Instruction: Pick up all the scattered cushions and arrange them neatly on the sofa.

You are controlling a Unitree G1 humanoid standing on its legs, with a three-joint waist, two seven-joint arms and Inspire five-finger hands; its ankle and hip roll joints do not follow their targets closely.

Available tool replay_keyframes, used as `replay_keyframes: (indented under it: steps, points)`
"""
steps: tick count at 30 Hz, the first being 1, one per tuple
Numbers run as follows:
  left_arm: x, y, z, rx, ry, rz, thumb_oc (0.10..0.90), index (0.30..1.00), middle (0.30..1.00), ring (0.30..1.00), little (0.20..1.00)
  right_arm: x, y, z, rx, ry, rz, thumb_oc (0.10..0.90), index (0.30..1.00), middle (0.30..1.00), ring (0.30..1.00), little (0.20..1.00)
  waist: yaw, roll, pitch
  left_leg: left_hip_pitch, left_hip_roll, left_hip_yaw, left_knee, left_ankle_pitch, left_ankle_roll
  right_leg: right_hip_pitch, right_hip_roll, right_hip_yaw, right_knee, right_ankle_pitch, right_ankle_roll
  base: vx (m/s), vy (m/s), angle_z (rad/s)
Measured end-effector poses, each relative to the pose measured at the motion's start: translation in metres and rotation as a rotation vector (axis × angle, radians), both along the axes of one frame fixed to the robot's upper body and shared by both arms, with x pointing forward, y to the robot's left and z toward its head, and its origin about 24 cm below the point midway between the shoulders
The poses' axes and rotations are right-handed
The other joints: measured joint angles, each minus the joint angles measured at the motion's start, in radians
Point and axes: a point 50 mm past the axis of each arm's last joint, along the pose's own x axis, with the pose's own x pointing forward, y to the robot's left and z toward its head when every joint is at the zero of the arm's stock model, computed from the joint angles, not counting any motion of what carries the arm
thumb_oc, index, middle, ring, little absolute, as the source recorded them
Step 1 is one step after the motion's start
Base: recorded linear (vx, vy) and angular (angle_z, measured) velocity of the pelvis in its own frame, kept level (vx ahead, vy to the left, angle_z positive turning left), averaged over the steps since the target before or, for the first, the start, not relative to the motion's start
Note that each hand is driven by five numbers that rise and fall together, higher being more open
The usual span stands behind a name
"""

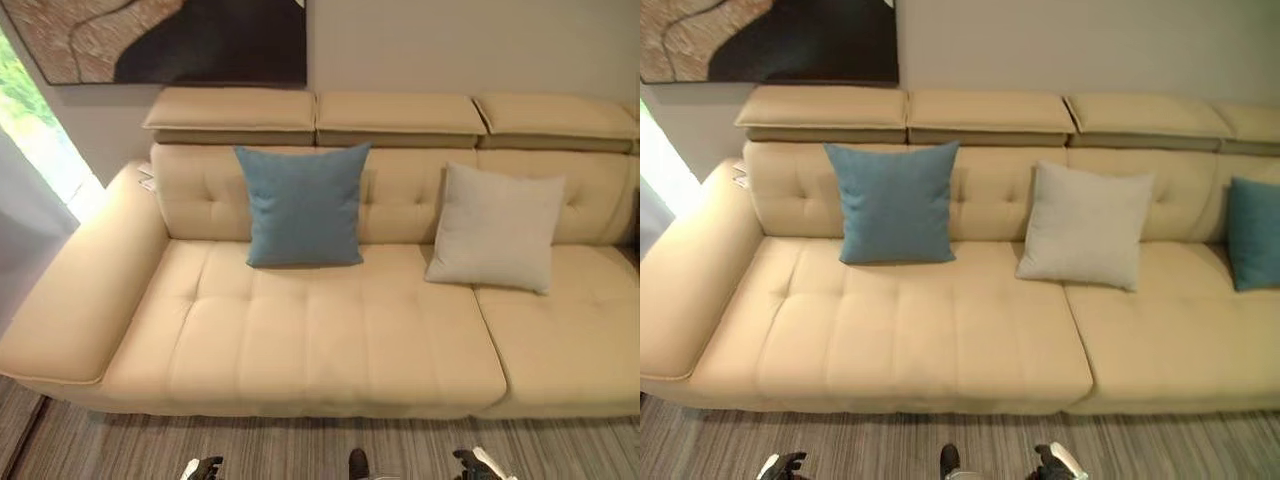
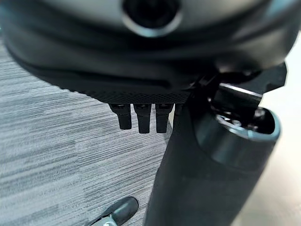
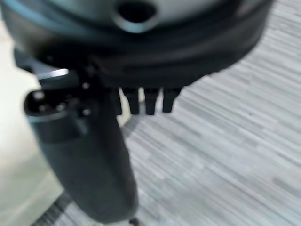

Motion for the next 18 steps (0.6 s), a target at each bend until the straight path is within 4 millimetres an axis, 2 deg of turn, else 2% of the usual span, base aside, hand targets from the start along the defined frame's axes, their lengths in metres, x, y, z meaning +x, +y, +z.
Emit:
replay_keyframes:
  steps: [1, 3, 4, 5, 6, 7, 8, 10, 18]
  points:
    - [0.007, -0.001, 0.002, -0.004, -0.030, -0.009, 0.800, 0.900, 0.900, 0.900, 0.900, 0.006, 0.001, 0.001, -0.004, -0.001, 0.002, 0.800, 0.900, 0.900, 0.900, 0.900, 0.021, 0.031, 0.019, -0.003, 0.032, 0.031, -0.015, 0.011, 0.008, -0.044, -0.013, -0.083, 0.125, -0.063, 0.003, -0.05, 0.005, -0.44]
    - [0.004, 0.001, 0.002, -0.002, -0.027, 0.000, 0.800, 0.900, 0.900, 0.900, 0.900, 0.002, 0.001, 0.000, -0.002, 0.012, 0.002, 0.800, 0.900, 0.900, 0.900, 0.900, 0.032, 0.027, 0.014, 0.001, 0.038, 0.053, -0.033, 0.016, 0.024, -0.052, -0.047, -0.091, 0.355, -0.153, 0.044, -0.01, -0.043, -0.35]
    - [0.000, 0.003, 0.002, 0.003, -0.017, 0.005, 0.800, 0.900, 0.900, 0.900, 0.900, -0.001, 0.002, -0.001, 0.000, 0.019, 0.003, 0.800, 0.900, 0.900, 0.900, 0.900, 0.033, 0.029, 0.012, 0.014, 0.031, 0.047, -0.037, 0.015, 0.024, -0.037, -0.063, -0.085, 0.398, -0.188, 0.068, 0.01, -0.079, -0.25]
    - [-0.010, 0.007, 0.000, 0.012, 0.009, 0.020, 0.800, 0.900, 0.900, 0.900, 0.900, -0.007, 0.002, -0.003, 0.003, 0.032, 0.002, 0.800, 0.900, 0.900, 0.900, 0.900, 0.035, 0.006, -0.008, 0.028, 0.012, 0.052, -0.061, 0.022, 0.013, 0.043, -0.081, -0.069, 0.339, -0.215, 0.090, 0.00, -0.093, -0.16]
    - [-0.014, 0.011, 0.000, 0.024, 0.024, 0.024, 0.800, 0.900, 0.900, 0.900, 0.900, -0.008, 0.004, -0.004, 0.006, 0.037, 0.004, 0.800, 0.900, 0.900, 0.900, 0.900, 0.034, -0.015, -0.015, 0.027, -0.003, 0.049, -0.063, 0.029, 0.004, 0.103, -0.086, -0.067, 0.238, -0.231, 0.082, 0.00, -0.067, -0.10]
    - [-0.017, 0.013, -0.001, 0.027, 0.037, 0.027, 0.800, 0.900, 0.900, 0.900, 0.900, -0.008, 0.004, -0.004, 0.006, 0.036, 0.004, 0.800, 0.900, 0.900, 0.900, 0.900, 0.034, -0.024, -0.014, 0.028, -0.007, 0.049, -0.063, 0.039, -0.009, 0.146, -0.086, -0.070, 0.156, -0.232, 0.031, 0.00, -0.069, 0.09]
    - [-0.023, 0.009, -0.003, 0.016, 0.057, 0.031, 0.800, 0.900, 0.900, 0.900, 0.900, -0.009, 0.003, -0.004, 0.001, 0.040, 0.002, 0.800, 0.900, 0.900, 0.900, 0.900, 0.027, -0.007, -0.018, 0.028, 0.000, 0.039, -0.063, 0.048, -0.004, 0.180, -0.066, -0.075, 0.089, -0.185, 0.018, 0.00, -0.054, 0.05]
    - [-0.029, 0.007, -0.005, 0.012, 0.072, 0.033, 0.800, 0.900, 0.900, 0.900, 0.900, -0.015, 0.002, -0.005, 0.002, 0.053, -0.001, 0.800, 0.900, 0.900, 0.900, 0.900, 0.026, 0.003, -0.024, 0.028, 0.008, 0.033, -0.062, 0.051, -0.008, 0.188, -0.051, -0.077, 0.071, -0.178, 0.014, -0.01, -0.083, 0.05]
    - [-0.028, 0.007, -0.004, 0.012, 0.068, 0.033, 0.800, 0.900, 0.900, 0.900, 0.900, -0.025, 0.001, -0.007, 0.002, 0.075, -0.017, 0.800, 0.900, 0.900, 0.900, 0.900, 0.024, 0.004, -0.043, 0.029, 0.012, 0.013, -0.059, 0.060, -0.020, 0.201, -0.044, -0.092, 0.069, -0.174, 0.007, -0.02, -0.043, 0.06]
